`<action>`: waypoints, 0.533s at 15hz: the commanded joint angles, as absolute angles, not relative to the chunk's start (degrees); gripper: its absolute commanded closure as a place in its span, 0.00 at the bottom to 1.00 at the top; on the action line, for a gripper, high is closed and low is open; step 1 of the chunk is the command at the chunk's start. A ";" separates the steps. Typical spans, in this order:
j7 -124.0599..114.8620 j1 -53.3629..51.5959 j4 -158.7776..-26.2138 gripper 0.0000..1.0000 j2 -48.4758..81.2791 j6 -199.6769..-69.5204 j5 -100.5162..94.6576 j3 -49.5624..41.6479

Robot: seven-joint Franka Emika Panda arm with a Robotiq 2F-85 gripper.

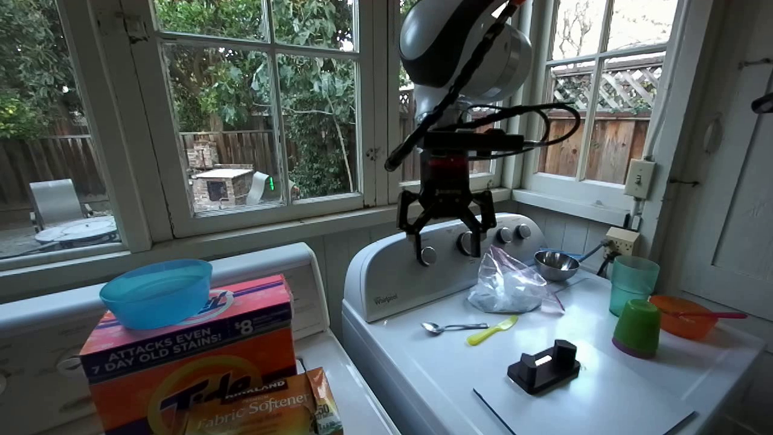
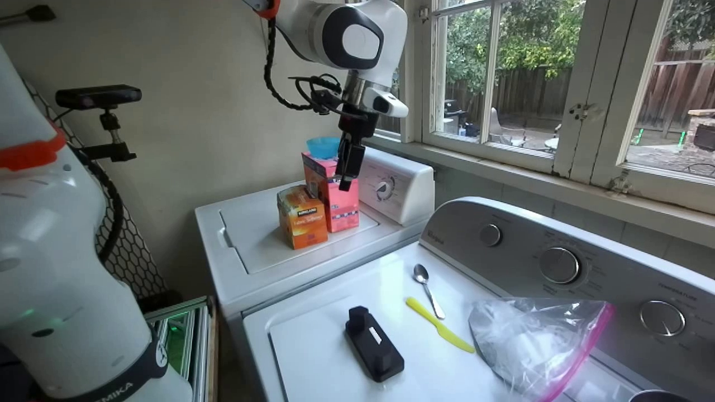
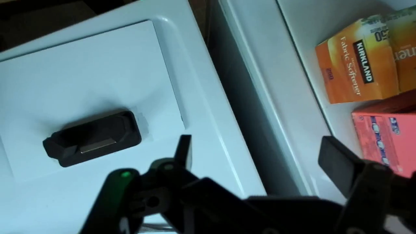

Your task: Move the white thing to the left

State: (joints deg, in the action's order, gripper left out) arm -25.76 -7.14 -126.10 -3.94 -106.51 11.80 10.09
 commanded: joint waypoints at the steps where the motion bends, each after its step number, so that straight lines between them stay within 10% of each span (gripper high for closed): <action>1: -29.73 -6.07 -130.68 0.00 -5.64 -108.30 10.68 8.48; 8: -22.72 -3.83 -141.96 0.00 -8.52 -120.14 12.31 5.06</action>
